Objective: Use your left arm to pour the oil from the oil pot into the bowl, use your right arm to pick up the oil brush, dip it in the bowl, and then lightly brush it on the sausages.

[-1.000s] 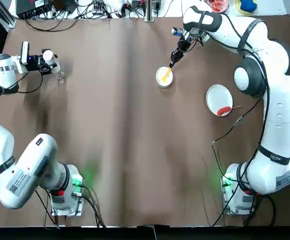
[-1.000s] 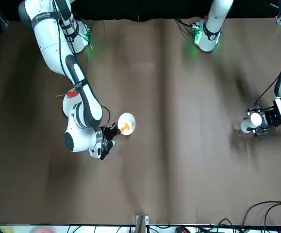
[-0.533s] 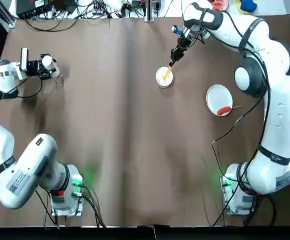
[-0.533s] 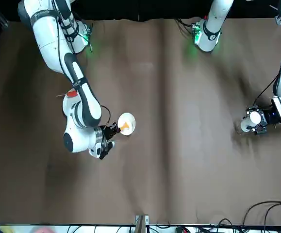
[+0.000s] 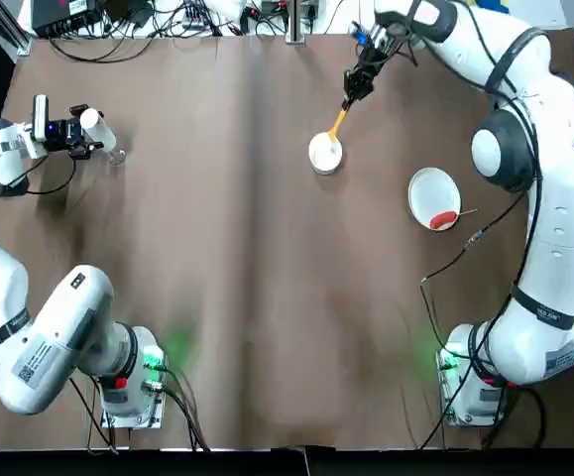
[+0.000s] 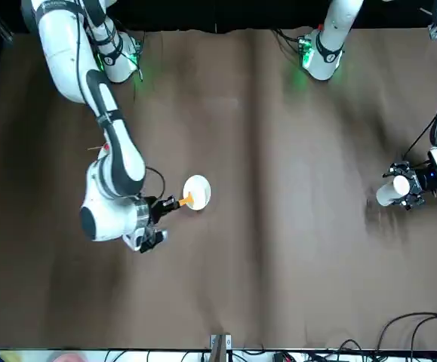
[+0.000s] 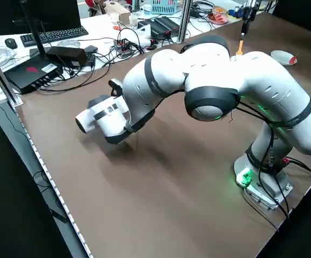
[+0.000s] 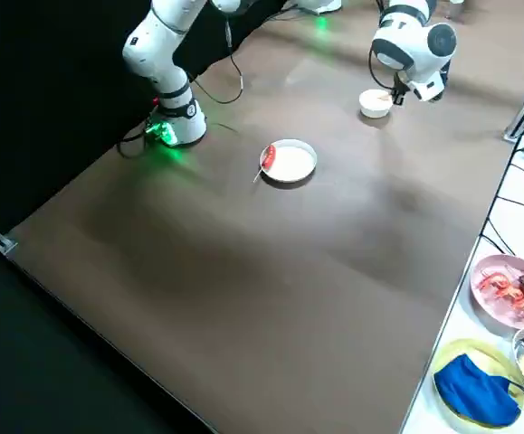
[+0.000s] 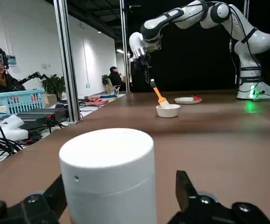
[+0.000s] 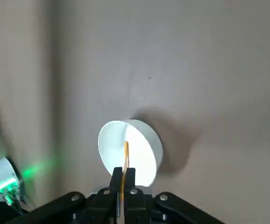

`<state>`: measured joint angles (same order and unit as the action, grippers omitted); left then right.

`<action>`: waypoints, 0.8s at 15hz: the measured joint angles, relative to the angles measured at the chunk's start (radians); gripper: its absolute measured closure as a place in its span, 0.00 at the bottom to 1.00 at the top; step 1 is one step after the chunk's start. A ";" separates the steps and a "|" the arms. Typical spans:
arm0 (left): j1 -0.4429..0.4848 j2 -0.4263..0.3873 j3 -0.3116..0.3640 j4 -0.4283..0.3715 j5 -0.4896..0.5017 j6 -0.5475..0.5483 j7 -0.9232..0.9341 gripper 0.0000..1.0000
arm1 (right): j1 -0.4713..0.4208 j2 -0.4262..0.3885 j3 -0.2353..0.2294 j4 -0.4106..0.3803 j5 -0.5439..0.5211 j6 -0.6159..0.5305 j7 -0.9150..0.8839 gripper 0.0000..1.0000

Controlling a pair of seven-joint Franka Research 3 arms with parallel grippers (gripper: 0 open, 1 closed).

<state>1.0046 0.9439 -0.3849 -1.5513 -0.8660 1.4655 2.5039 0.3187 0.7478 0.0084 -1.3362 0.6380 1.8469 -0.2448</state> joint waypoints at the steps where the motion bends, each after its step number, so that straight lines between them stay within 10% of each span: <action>1: 0.000 0.000 0.000 0.003 0.001 -0.002 0.000 0.01 | -0.026 -0.018 -0.019 0.025 -0.013 -0.061 0.032 0.96; 7: 0.012 -0.009 0.001 0.026 0.026 -0.003 0.000 0.01 | -0.066 -0.091 -0.217 0.024 -0.097 -0.564 0.063 0.96; 12: 0.054 -0.116 0.001 0.040 0.138 -0.011 0.000 0.01 | -0.062 -0.083 -0.248 -0.128 -0.285 -0.623 0.063 0.96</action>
<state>1.0583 0.8274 -0.3843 -1.5112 -0.7282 1.4546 2.5036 0.2566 0.6652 -0.2393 -1.4641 0.3527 1.2237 -0.1822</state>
